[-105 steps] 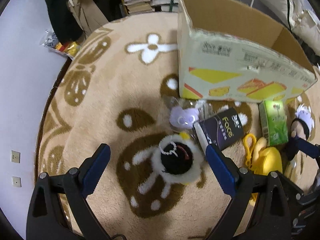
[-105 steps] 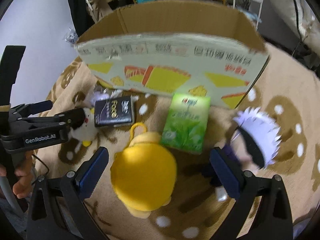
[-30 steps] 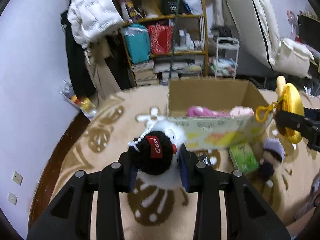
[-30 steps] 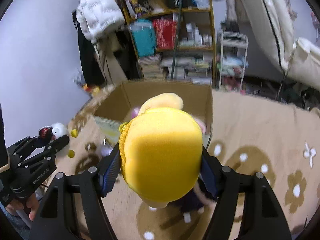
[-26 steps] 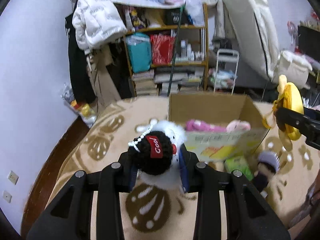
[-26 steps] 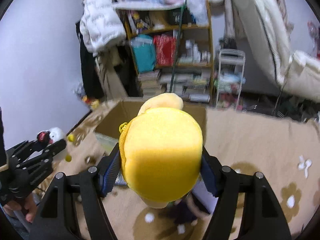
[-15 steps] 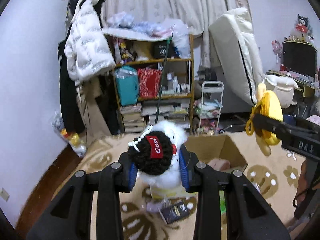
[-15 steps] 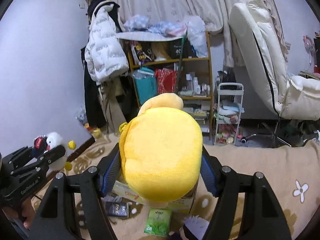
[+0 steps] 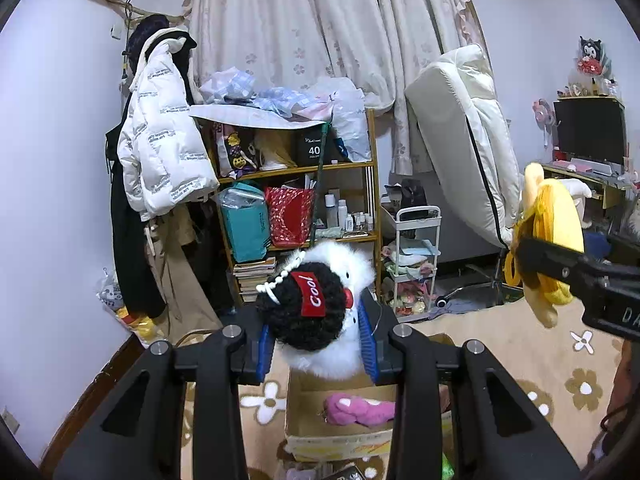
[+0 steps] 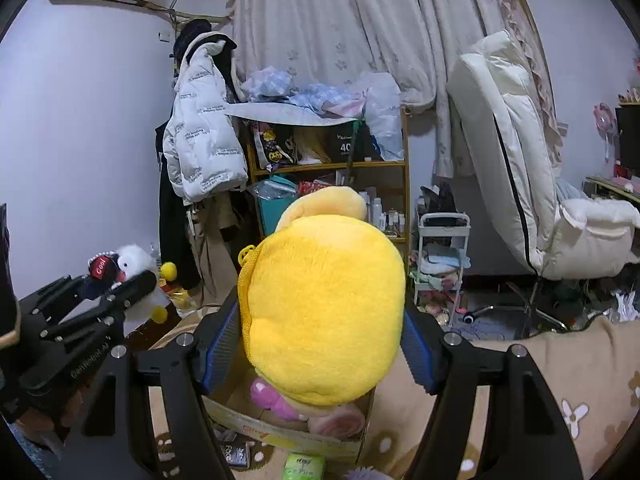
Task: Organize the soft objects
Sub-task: 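Lift the keychain plush and yellow plush with both tools over the box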
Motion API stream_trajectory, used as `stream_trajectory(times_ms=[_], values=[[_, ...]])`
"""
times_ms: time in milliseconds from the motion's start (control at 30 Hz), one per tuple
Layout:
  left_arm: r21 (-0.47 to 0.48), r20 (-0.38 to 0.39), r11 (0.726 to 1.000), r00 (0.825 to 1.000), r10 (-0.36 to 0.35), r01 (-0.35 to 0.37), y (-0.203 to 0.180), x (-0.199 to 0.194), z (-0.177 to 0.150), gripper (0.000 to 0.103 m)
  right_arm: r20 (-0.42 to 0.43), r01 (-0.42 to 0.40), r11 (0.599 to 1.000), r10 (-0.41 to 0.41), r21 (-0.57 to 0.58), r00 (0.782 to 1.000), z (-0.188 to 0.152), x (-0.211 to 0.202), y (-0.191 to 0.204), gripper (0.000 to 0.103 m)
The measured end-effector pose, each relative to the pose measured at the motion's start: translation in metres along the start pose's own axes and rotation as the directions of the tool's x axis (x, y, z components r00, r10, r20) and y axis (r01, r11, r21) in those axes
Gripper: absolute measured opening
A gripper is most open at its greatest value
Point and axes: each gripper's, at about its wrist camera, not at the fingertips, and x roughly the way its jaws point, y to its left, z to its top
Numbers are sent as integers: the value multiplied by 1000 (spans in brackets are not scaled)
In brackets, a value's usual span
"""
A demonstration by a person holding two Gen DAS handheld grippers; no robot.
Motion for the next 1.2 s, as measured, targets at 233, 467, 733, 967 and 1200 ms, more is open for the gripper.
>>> stream_trajectory(times_ms=[233,467,733,967,1200], values=[[-15,-46,1000,999,5,-6,1,26,-18,34,-14,-15,1000,15,-4,1000,-10,23,-7,75],[-2,-112,1000,994,-7,7,1,54,-37,34,-66,-5,999,7,35,998,-34,55,-21,76],[-37,-222,999,975,-14,6,4,87,-63,35,-157,-72,973,108,221,982,-69,97,-49,76],[-15,-286,1000,958,-17,13,-1,105,-81,35,-219,-109,970,157,217,963,-87,116,-49,78],[-26,-321,1000,947,-3,-6,3,115,-94,37,-291,-120,975,172,188,941,-101,128,-40,78]])
